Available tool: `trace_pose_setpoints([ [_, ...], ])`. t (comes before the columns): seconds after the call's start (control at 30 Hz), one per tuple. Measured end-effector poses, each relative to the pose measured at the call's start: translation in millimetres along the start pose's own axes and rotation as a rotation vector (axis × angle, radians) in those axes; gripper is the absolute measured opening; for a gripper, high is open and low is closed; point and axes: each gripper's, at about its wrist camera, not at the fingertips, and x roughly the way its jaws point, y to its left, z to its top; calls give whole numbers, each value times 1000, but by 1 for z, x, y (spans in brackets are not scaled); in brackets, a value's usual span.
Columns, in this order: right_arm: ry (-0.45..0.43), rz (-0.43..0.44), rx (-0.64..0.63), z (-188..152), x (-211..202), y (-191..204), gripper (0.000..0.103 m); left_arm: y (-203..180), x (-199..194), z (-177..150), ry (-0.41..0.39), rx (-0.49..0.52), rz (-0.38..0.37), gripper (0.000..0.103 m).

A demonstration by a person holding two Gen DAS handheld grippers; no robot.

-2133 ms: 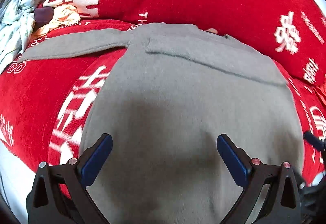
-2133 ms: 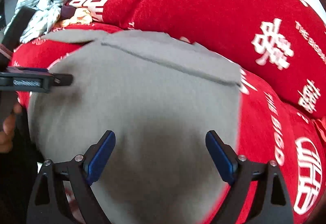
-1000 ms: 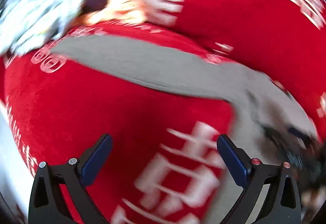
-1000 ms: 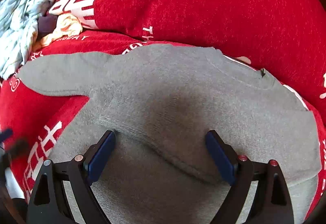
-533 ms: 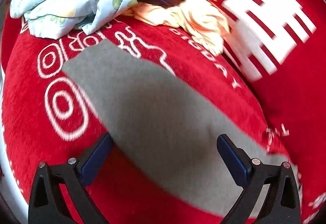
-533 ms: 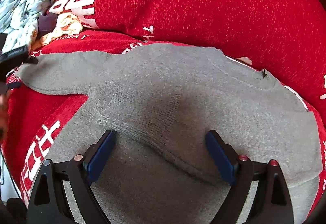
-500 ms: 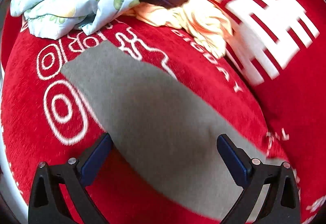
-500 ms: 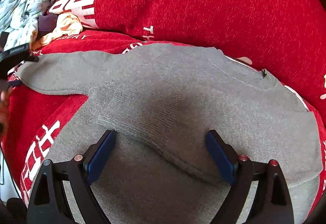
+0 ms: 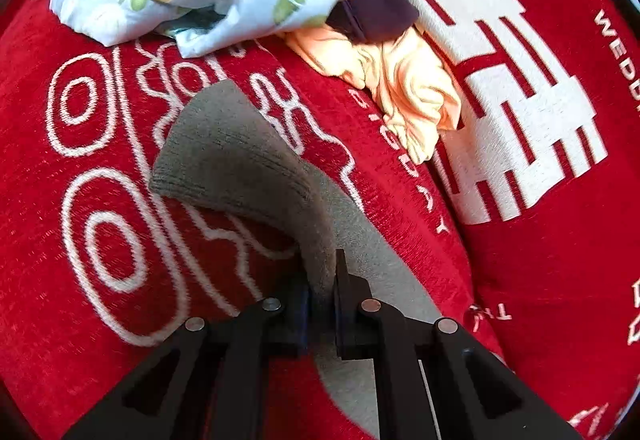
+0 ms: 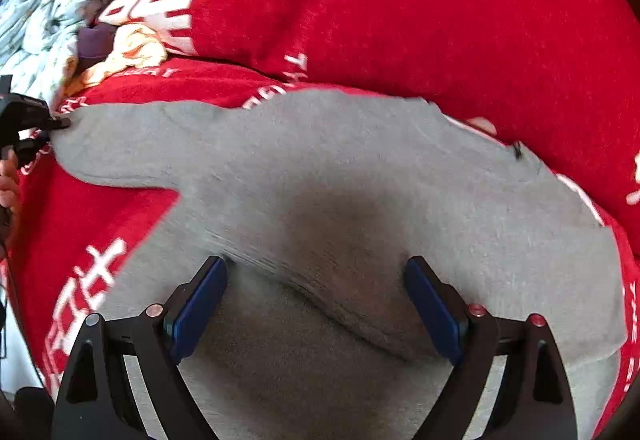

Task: Fold small clothes
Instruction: 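Grasp the other sweater sleeve with the left gripper and lift it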

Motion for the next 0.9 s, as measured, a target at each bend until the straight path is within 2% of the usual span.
trace_pose_setpoints([
  [0.07, -16, 21, -38, 16, 1, 16, 93, -1, -6, -1, -18, 24, -3, 10],
  [0.17, 2, -14, -135, 46, 23, 52, 93, -10, -18, -5, -57, 80, -2, 10],
  [0.23, 18, -18, -155, 62, 43, 69, 93, -19, -28, -7, -85, 124, 7, 10],
  [0.3, 53, -43, -147, 77, 66, 82, 93, -23, -32, -7, -99, 157, 18, 10],
  [0.37, 142, -83, -132, 84, 97, 97, 93, -28, -32, -6, -108, 189, 39, 10],
  [0.47, 190, -46, -207, 80, 114, 130, 92, -34, -29, -7, -101, 228, 71, 10],
  [0.5, 163, -52, -237, 81, 109, 139, 91, -37, -30, -7, -110, 244, 83, 10],
  [0.53, 124, 13, -234, 83, 96, 142, 91, -39, -30, -8, -113, 254, 87, 10],
  [0.6, 93, 114, -165, 85, 76, 132, 91, -45, -34, -9, -122, 274, 97, 10],
  [0.63, 74, 107, -131, 84, 63, 119, 91, -49, -37, -10, -127, 287, 101, 10],
  [0.8, 20, -14, -112, 56, 17, 61, 91, -77, -46, -21, -128, 352, 126, 10],
  [0.9, 9, -72, -101, 23, -9, 20, 91, -100, -49, -32, -120, 377, 128, 10],
])
